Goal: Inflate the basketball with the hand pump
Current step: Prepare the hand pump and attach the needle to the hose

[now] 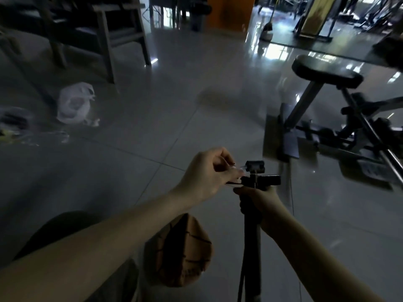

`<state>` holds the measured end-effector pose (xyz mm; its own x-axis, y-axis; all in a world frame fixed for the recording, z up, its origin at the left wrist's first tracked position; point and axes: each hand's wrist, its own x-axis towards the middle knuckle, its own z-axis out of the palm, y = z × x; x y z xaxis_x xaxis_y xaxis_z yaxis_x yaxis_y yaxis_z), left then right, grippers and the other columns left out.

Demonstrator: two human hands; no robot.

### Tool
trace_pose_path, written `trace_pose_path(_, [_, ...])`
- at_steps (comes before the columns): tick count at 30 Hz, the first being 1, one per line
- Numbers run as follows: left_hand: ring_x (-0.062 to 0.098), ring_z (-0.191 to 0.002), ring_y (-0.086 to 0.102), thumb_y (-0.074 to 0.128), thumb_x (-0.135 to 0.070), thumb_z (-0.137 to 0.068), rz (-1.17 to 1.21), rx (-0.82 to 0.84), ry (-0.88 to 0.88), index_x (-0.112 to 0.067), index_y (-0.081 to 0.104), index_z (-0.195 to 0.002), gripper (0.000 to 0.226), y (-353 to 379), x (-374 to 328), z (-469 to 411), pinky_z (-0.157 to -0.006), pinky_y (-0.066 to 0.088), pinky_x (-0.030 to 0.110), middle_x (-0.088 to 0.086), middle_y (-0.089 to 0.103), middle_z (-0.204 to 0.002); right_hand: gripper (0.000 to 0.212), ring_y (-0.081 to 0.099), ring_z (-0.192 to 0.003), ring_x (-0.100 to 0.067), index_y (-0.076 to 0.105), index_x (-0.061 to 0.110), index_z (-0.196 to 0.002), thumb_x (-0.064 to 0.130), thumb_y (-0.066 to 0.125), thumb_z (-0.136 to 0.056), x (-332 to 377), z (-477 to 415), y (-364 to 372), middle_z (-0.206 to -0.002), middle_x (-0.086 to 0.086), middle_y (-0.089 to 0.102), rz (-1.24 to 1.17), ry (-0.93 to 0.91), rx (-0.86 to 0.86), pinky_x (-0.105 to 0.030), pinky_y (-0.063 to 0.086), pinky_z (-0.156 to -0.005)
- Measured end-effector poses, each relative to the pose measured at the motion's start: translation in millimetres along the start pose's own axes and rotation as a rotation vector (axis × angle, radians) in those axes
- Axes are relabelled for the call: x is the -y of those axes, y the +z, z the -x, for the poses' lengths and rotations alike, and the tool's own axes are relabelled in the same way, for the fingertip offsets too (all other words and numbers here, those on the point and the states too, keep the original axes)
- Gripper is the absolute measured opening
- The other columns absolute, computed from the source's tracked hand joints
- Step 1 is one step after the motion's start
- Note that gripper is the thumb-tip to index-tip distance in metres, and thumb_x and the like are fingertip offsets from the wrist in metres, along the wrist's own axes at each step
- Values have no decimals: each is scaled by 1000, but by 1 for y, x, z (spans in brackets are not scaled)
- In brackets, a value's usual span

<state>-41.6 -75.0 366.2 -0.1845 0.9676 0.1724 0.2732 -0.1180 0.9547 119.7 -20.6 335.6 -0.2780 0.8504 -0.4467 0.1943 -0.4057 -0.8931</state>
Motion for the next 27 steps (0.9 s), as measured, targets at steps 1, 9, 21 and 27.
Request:
trace_pose_path(1, [3, -59, 67, 81, -19, -85, 26, -65, -7, -10, 62, -85, 21, 0, 6, 1, -56, 47, 15, 0, 72, -69, 14, 52, -49, -15, 65, 3, -95, 1, 73, -83, 1, -2, 6, -60, -5, 54, 4, 29, -5, -30, 44, -52])
trace_pose_path(9, [17, -61, 66, 64, -10, -97, 316, -97, -294, -2, 76, -96, 15, -9, 31, -30, -55, 52, 24, 15, 72, -74, 23, 57, -69, -22, 65, 4, -100, 25, 66, -90, 8, -12, 4, -74, -7, 57, -182, 113, 99, -39, 48, -77])
trace_pose_path(21, [14, -70, 72, 72, -16, -92, -42, 27, -209, -8, 78, -101, 13, 16, 50, -64, -64, 58, 24, 7, 77, -83, 25, 58, -59, -17, 73, 10, -111, 24, 65, -92, 17, -70, -10, -76, -5, 64, -289, 64, 92, -31, 46, -60])
trace_pose_path(27, [19, -65, 70, 70, -4, -91, 30, 23, -246, -11, 77, -87, 10, 31, 56, -75, -63, 58, 29, 6, 74, -71, 26, 65, -67, -21, 63, -7, -112, 8, 56, -92, 19, -65, -16, -88, -18, 66, -331, 69, 64, -32, 48, -64])
